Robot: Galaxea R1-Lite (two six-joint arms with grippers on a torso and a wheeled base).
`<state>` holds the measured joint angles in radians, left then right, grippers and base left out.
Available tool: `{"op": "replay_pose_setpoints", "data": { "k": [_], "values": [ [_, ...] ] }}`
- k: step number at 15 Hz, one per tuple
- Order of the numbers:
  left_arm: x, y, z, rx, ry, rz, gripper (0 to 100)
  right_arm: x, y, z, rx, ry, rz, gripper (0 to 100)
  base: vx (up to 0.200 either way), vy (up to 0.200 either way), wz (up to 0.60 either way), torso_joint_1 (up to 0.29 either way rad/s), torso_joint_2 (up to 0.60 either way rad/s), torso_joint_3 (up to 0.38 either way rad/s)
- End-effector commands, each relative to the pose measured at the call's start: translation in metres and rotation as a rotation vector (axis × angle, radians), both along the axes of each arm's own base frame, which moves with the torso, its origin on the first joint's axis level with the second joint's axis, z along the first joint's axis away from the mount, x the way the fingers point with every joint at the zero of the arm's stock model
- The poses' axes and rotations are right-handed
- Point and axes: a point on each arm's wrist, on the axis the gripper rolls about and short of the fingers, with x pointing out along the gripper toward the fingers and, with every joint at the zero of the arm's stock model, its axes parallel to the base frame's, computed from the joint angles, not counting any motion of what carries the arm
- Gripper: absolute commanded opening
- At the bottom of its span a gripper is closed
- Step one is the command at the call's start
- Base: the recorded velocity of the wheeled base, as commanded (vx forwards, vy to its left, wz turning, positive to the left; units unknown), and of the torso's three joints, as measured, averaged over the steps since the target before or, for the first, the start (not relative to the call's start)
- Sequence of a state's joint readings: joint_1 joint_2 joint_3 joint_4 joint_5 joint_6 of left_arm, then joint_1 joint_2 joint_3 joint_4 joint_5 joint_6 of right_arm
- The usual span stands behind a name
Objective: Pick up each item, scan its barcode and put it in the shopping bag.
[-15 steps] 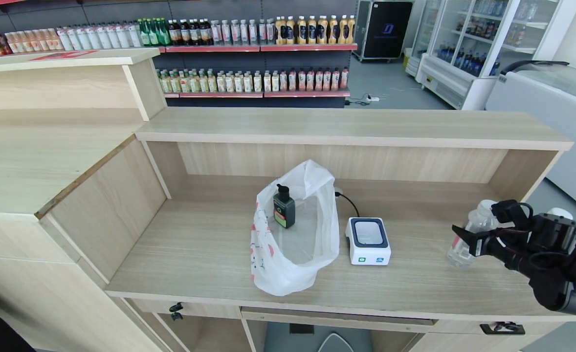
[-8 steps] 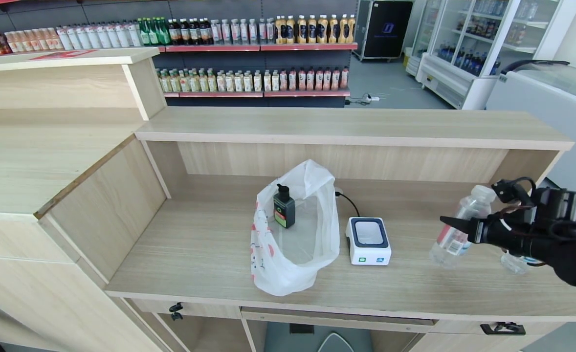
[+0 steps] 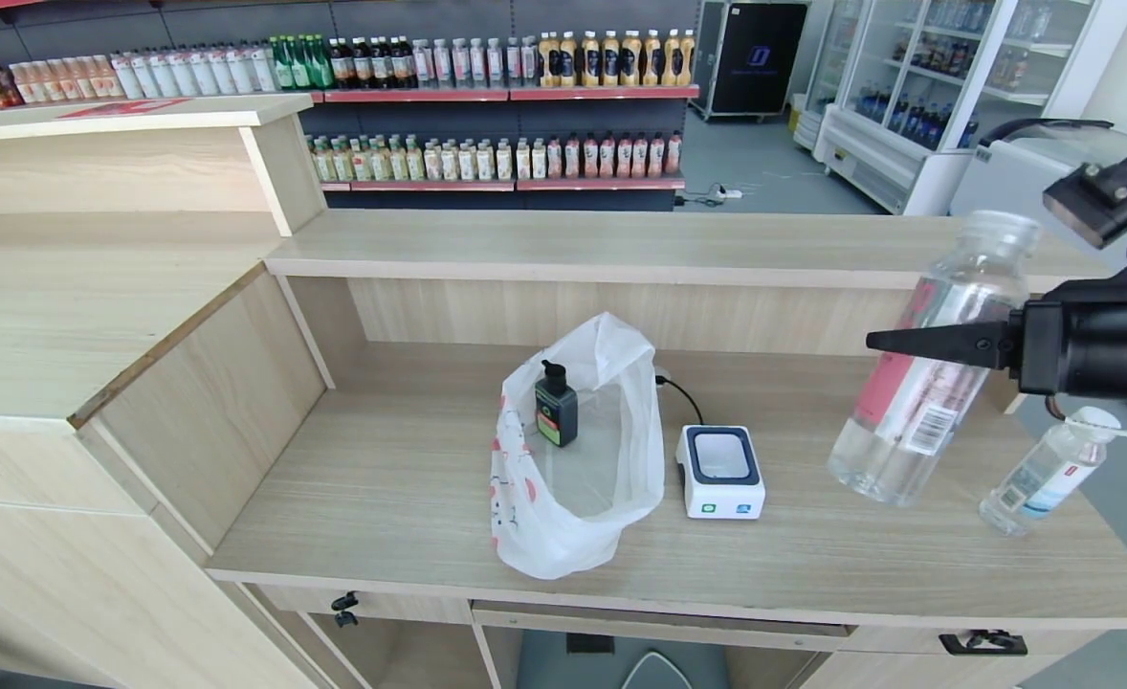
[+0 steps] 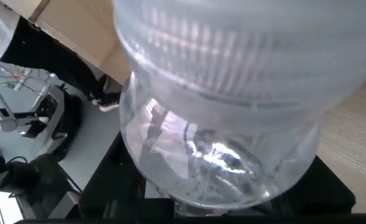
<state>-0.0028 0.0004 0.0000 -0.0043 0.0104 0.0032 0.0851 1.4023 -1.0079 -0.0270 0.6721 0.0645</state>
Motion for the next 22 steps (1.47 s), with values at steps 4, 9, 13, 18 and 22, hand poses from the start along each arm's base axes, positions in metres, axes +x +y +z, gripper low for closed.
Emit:
{"op": "replay_pose_setpoints", "data": {
  "k": [4, 9, 13, 18, 22],
  "values": [
    [0.0, 0.0, 0.0, 0.0, -0.001, 0.0, 100, -0.061, 0.022, 0.041, -0.087, -0.107, -0.13, 0, 0.0, 0.0, 0.0, 0.0, 0.0, 0.0],
    [0.0, 0.0, 0.0, 0.0, -0.001, 0.0, 100, -0.081, 0.057, 0.077, 0.015, -0.062, -0.192, 0, 0.0, 0.0, 0.0, 0.0, 0.0, 0.0],
    [0.0, 0.0, 0.0, 0.0, -0.001, 0.0, 100, -0.109, 0.073, 0.102, 0.082, 0.045, -0.105, 0, 0.0, 0.0, 0.0, 0.0, 0.0, 0.0],
    [0.0, 0.0, 0.0, 0.0, -0.001, 0.0, 100, -0.136, 0.066, 0.098, 0.046, 0.113, -0.021, 0, 0.0, 0.0, 0.0, 0.0, 0.0, 0.0],
    [0.0, 0.0, 0.0, 0.0, -0.001, 0.0, 100, -0.149, 0.067, 0.097, 0.026, 0.126, 0.061, 0, 0.0, 0.0, 0.0, 0.0, 0.0, 0.0]
  ]
}}
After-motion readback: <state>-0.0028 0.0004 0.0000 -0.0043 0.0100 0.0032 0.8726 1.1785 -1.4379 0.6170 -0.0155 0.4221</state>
